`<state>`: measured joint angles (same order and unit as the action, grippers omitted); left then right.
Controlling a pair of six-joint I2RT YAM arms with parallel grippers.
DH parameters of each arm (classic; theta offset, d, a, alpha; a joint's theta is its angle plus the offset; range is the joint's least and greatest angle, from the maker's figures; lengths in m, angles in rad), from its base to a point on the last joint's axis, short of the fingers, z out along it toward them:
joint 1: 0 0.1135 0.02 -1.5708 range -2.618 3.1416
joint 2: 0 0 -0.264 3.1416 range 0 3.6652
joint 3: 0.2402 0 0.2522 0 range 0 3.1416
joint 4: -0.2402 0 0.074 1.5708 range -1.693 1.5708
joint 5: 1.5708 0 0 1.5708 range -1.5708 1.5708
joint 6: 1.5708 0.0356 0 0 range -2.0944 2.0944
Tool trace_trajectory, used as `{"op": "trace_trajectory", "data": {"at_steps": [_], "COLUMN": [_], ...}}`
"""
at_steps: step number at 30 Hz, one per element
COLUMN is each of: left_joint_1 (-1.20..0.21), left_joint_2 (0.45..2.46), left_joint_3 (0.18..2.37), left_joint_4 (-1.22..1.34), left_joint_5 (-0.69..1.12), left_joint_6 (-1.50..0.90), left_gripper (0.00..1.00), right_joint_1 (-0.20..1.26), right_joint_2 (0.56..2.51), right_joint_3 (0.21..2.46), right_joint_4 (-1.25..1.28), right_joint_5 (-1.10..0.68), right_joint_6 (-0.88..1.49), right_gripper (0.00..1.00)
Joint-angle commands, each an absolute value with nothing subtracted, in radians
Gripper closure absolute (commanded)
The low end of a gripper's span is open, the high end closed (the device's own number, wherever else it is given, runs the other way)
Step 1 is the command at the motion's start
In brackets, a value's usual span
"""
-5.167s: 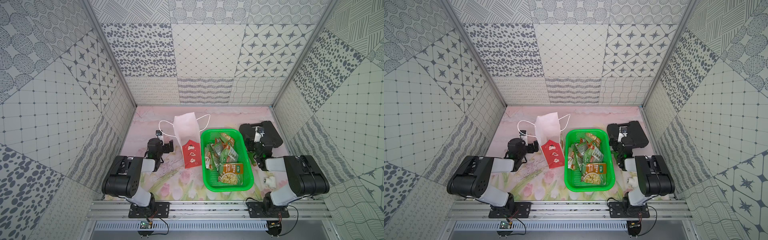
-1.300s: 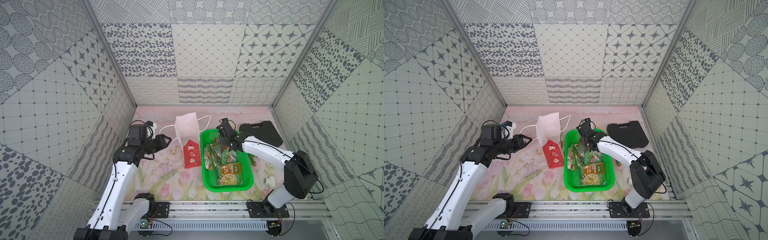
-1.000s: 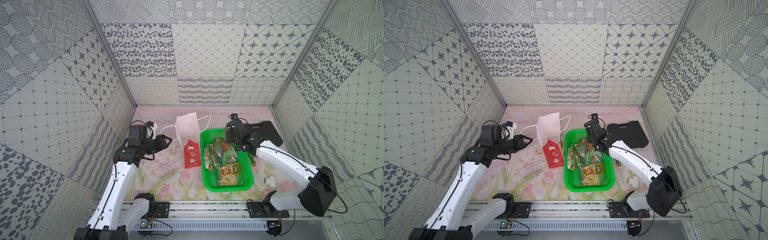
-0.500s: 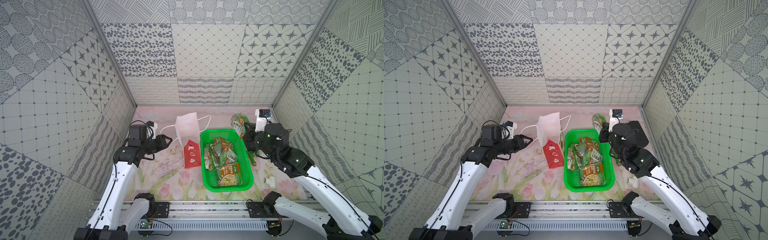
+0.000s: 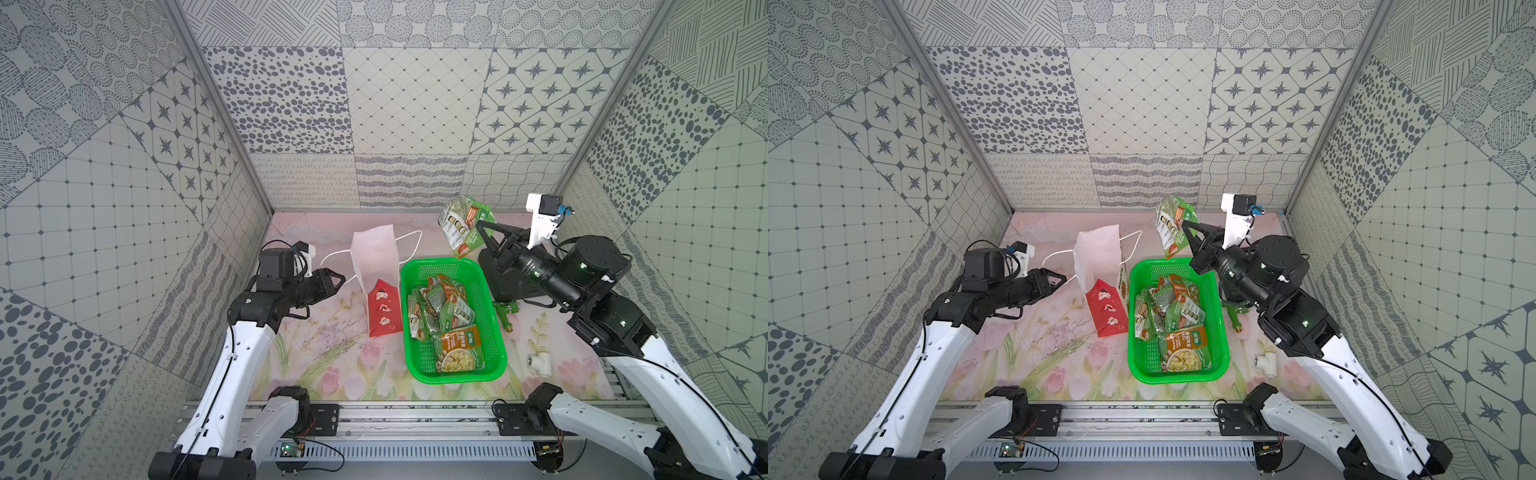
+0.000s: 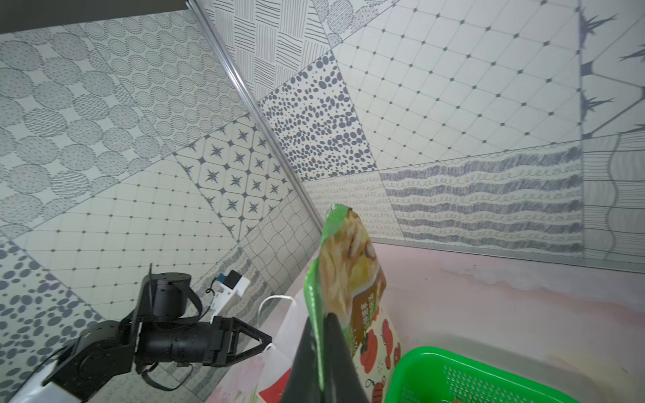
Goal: Place the condiment packets inside the bag
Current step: Place the condiment packet in the paper bag.
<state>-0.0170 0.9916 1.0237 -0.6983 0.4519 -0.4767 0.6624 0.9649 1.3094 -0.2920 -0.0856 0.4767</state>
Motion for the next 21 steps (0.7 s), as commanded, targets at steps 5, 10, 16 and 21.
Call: {"op": "trace_trajectory", "data": {"at_steps": [5, 10, 16, 21], "left_joint_1": [-0.008, -0.008, -0.007, 0.004], "left_joint_2": [0.996, 0.999, 0.996, 0.984], "left_joint_3": [1.019, 1.020, 1.024, 1.029], "left_joint_4": [-0.674, -0.673, -0.685, -0.700], "left_joint_5": [0.486, 0.486, 0.461, 0.425], "left_joint_6": [-0.459, -0.460, -0.456, -0.450], "left_gripper": [0.52, 0.52, 0.52, 0.52], "right_joint_1": [0.714, 0.778, 0.829, 0.854], "right_joint_2": [1.115, 1.204, 1.300, 1.381], "right_joint_3": [1.368, 1.422, 1.460, 1.484], "right_joint_4": [-0.120, -0.145, -0.190, -0.227], "right_joint_5": [-0.251, -0.208, -0.139, -0.084], "right_joint_6": [0.589, 0.567, 0.545, 0.530], "right_gripper": [1.00, 1.00, 1.00, 1.00]}}
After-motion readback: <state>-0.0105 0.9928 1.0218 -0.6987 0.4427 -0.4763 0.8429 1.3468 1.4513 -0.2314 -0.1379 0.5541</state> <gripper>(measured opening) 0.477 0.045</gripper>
